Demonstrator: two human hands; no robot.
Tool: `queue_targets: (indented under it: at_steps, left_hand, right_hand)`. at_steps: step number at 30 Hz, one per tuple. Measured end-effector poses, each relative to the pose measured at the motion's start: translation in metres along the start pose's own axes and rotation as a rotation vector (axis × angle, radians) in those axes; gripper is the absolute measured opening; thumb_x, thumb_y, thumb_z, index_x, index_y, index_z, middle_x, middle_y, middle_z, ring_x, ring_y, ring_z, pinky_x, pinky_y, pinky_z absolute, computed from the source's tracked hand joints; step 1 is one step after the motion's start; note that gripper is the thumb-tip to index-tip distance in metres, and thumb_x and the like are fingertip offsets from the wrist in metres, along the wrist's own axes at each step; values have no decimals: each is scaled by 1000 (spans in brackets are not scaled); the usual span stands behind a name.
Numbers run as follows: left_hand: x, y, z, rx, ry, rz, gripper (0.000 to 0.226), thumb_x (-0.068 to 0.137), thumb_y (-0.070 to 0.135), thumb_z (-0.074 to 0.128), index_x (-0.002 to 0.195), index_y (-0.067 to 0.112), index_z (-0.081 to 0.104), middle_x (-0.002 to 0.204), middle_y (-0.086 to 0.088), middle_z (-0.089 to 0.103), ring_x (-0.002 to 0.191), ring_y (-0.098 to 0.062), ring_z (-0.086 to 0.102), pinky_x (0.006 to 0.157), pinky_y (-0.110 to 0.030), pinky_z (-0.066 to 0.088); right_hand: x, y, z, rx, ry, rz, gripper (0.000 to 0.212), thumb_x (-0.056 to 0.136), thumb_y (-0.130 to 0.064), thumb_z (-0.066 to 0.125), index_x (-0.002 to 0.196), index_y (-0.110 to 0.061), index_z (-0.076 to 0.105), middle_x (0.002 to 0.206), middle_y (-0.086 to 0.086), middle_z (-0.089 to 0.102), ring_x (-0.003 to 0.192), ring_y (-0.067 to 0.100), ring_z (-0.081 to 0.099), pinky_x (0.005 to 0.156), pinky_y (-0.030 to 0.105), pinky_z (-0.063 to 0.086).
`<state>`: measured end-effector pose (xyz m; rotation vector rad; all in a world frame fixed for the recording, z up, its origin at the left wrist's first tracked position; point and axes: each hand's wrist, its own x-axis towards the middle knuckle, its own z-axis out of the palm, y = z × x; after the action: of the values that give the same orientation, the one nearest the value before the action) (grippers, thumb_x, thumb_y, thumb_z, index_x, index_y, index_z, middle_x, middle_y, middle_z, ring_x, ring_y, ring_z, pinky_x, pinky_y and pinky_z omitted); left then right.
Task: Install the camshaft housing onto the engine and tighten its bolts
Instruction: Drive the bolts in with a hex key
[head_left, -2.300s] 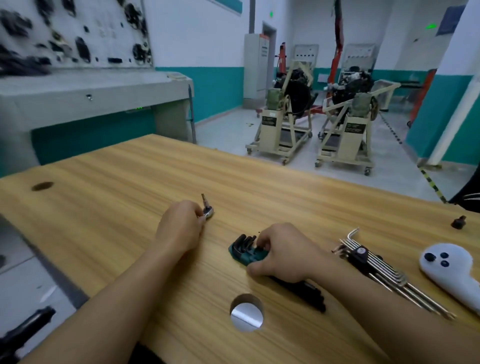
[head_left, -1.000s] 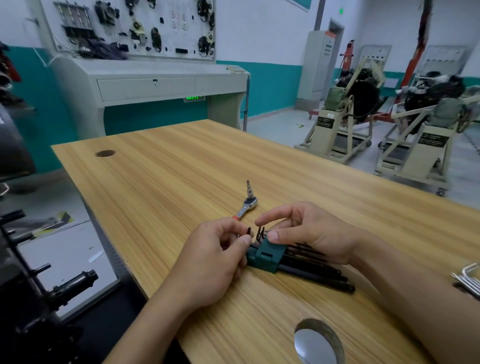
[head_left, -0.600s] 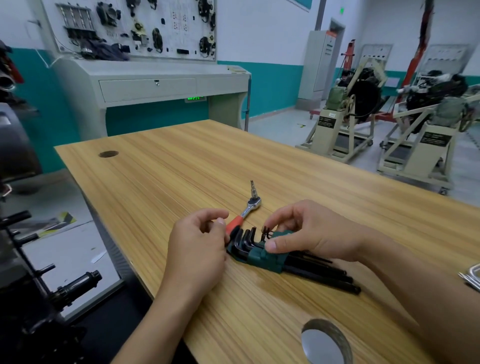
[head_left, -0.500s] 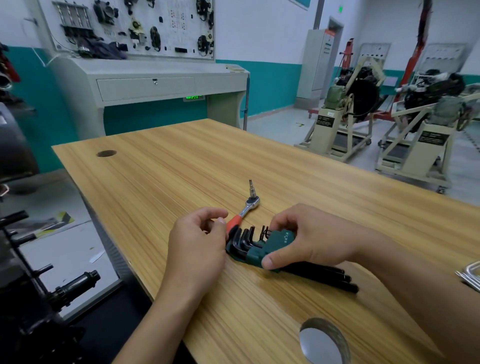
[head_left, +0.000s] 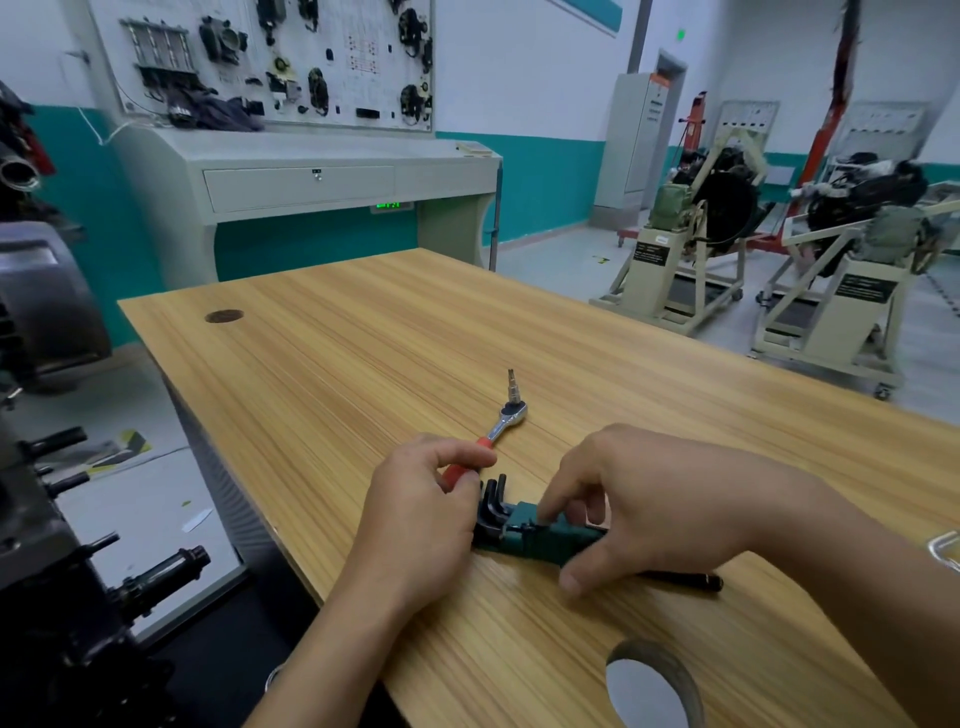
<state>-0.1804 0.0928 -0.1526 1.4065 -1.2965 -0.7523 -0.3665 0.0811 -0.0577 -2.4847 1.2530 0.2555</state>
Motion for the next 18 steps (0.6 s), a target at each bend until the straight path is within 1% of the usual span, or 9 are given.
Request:
queue_targets:
  at_steps: [2, 4, 6, 8, 11, 13, 15, 16, 18]
  left_hand:
    - [-1, 2, 0, 67, -12, 46, 23, 92, 10, 67, 89, 31, 77, 71, 21, 58, 62, 9, 58, 57, -4, 42]
    - [-3, 5, 1, 197, -50, 103, 18, 93, 17, 66, 101, 31, 76, 94, 23, 65, 85, 8, 61, 77, -11, 49]
    - [-5, 7, 1, 302, -91, 130, 24, 94, 21, 65, 113, 34, 73, 109, 25, 66, 103, 3, 60, 95, -23, 49]
    - [-7, 9, 0, 321, -131, 128, 33, 94, 22, 64, 122, 39, 68, 113, 26, 67, 111, 2, 59, 102, -28, 48]
    - [-8, 11, -1, 349, -207, 128, 43, 98, 22, 58, 133, 46, 58, 118, 27, 66, 117, 2, 58, 105, -32, 48]
    - [-6, 11, -3, 319, -251, 118, 46, 99, 18, 57, 134, 46, 56, 119, 24, 67, 117, 2, 59, 104, -32, 49]
    - [-6, 9, -5, 224, -273, 129, 46, 97, 10, 58, 129, 44, 61, 113, 22, 69, 105, 4, 62, 98, -30, 52]
    - [-8, 8, -7, 195, -270, 154, 46, 96, 6, 58, 125, 43, 64, 109, 21, 69, 93, 7, 63, 92, -25, 53]
    - [-11, 6, -11, 192, -245, 216, 47, 94, 1, 58, 117, 41, 68, 104, 19, 69, 72, 6, 58, 74, -15, 50]
  right_hand:
    - [-1, 4, -3, 41, -77, -3, 69, 64, -69, 80, 126, -45, 60, 101, -26, 59, 96, -4, 56, 88, 25, 51]
    - [-3, 7, -7, 93, -133, 10, 75, 58, -77, 77, 125, -48, 58, 105, -31, 58, 100, -10, 55, 94, 24, 49]
    - [-1, 10, -8, 141, -46, 17, 73, 62, -79, 73, 125, -44, 60, 108, -31, 60, 104, -11, 54, 96, 24, 49]
    - [4, 9, -3, 128, 67, 48, 73, 69, -76, 70, 129, -37, 60, 112, -26, 61, 107, -5, 56, 94, 23, 48]
    - [13, 6, 10, 54, 18, 93, 78, 67, -75, 72, 132, -34, 57, 120, -20, 58, 109, 4, 55, 95, 30, 50]
    - [17, 4, 17, 77, 4, 90, 77, 65, -74, 74, 129, -32, 59, 117, -15, 60, 105, 8, 57, 94, 37, 52]
    - [19, 2, 21, 126, 32, 66, 72, 64, -70, 78, 121, -29, 64, 113, -4, 64, 101, 15, 60, 91, 42, 53]
    - [20, 1, 23, 153, 48, 48, 68, 64, -68, 81, 118, -28, 65, 111, -2, 65, 99, 15, 60, 91, 42, 53]
    - [20, 0, 25, 209, 63, 26, 65, 62, -63, 84, 116, -31, 66, 106, -10, 64, 96, 7, 60, 89, 36, 54]
